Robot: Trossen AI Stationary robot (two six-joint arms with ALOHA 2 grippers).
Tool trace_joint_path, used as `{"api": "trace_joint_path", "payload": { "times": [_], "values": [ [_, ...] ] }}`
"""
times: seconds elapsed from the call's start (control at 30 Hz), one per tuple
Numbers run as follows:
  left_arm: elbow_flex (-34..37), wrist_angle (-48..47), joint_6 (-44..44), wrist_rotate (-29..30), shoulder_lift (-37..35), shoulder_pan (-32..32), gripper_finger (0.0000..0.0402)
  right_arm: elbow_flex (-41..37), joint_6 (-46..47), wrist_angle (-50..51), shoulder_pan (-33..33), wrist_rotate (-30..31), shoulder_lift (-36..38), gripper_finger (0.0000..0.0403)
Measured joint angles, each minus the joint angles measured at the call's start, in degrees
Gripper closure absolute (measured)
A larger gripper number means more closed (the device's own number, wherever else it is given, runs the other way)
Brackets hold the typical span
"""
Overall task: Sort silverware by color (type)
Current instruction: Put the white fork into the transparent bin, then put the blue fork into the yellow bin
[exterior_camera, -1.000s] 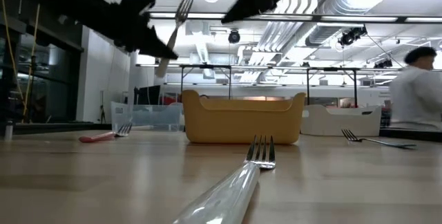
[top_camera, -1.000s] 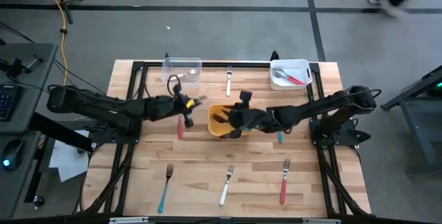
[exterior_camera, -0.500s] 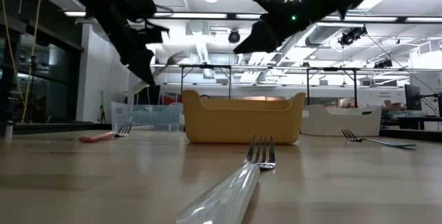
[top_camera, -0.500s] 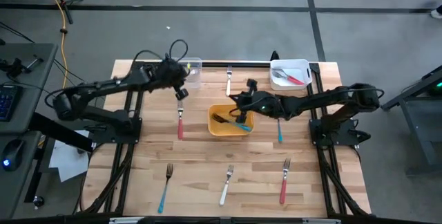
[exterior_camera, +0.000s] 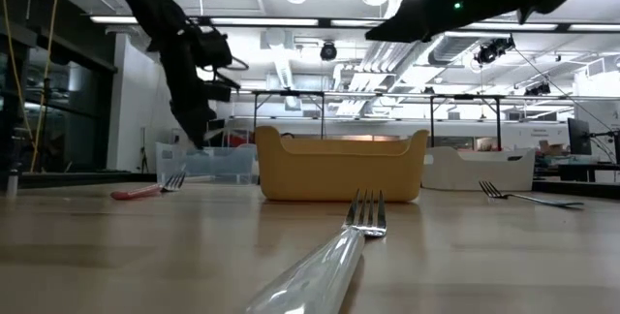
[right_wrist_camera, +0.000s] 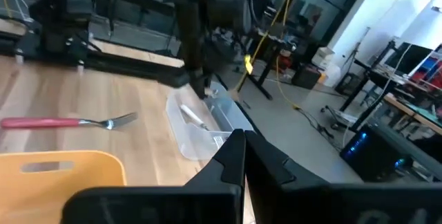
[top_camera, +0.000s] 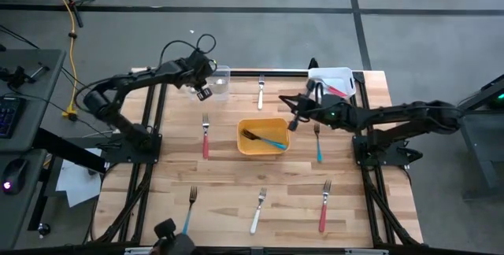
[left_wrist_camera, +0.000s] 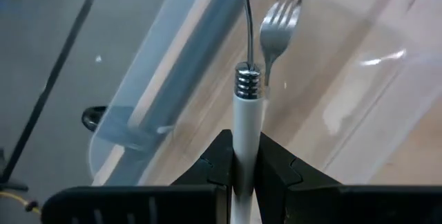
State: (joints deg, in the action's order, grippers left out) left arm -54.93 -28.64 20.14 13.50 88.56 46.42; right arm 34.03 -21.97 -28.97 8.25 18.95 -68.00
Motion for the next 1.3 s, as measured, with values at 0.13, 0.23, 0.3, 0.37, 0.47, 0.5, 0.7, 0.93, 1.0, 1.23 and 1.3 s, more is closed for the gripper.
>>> {"api": "trace_joint_path", "payload": {
  "times": [0.13, 0.23, 0.3, 0.37, 0.47, 0.5, 0.7, 0.93, 1.0, 1.23, 1.3],
  "values": [
    [-0.41, -1.39, 1.44, -0.94, 3.39, 0.56, 0.0379, -1.09, 0.41, -0.13, -0.05, -0.14, 1.66, 0.0402],
    [-0.58, -1.27, 1.63, -0.88, 5.00, 0.56, 0.0379, -1.23, 0.45, -0.05, -0.03, -0.10, 1.77, 0.0402],
    [-0.58, -1.20, 2.09, -0.92, 5.82, 0.56, 0.0379, -1.23, 0.45, -0.05, -0.05, -0.12, 1.74, 0.0402],
    [-0.58, -1.22, 2.11, -0.92, 6.33, 0.56, 0.0377, -1.23, 0.45, -0.04, -0.05, -0.10, 1.72, 0.0402],
    [-0.58, -1.38, 2.19, -0.75, 6.65, 0.56, 0.0356, -1.23, 0.45, -0.04, -0.05, -0.12, 1.72, 0.0402],
    [-0.58, -1.31, 2.44, -0.68, 6.71, 0.56, 0.0348, -1.23, 0.47, -0.04, -0.05, -0.12, 1.72, 0.0402],
    [-0.58, -1.36, 2.56, -0.48, 6.72, 0.53, 0.0323, -1.23, 2.34, 0.00, -0.05, -0.10, 1.68, 0.0403],
    [-0.58, -2.50, 4.17, 8.32, 5.41, -0.70, 0.0340, -1.23, 3.93, 1.76, -0.05, -0.09, 1.68, 0.0403],
    [-0.58, -2.69, 4.12, 10.44, 3.95, -1.48, 0.0352, -1.23, 3.94, 1.79, -0.05, -0.07, 1.68, 0.0403],
    [0.08, -1.86, 1.33, 9.42, -3.76, -6.19, 0.0398, -1.21, 3.46, 2.21, -1.88, 5.61, 1.66, 0.0403],
    [1.88, 0.72, 1.02, 8.40, -6.56, -7.78, 0.0399, -1.21, 2.43, 2.19, -2.88, 10.17, 1.66, 0.0403]
  ]
}}
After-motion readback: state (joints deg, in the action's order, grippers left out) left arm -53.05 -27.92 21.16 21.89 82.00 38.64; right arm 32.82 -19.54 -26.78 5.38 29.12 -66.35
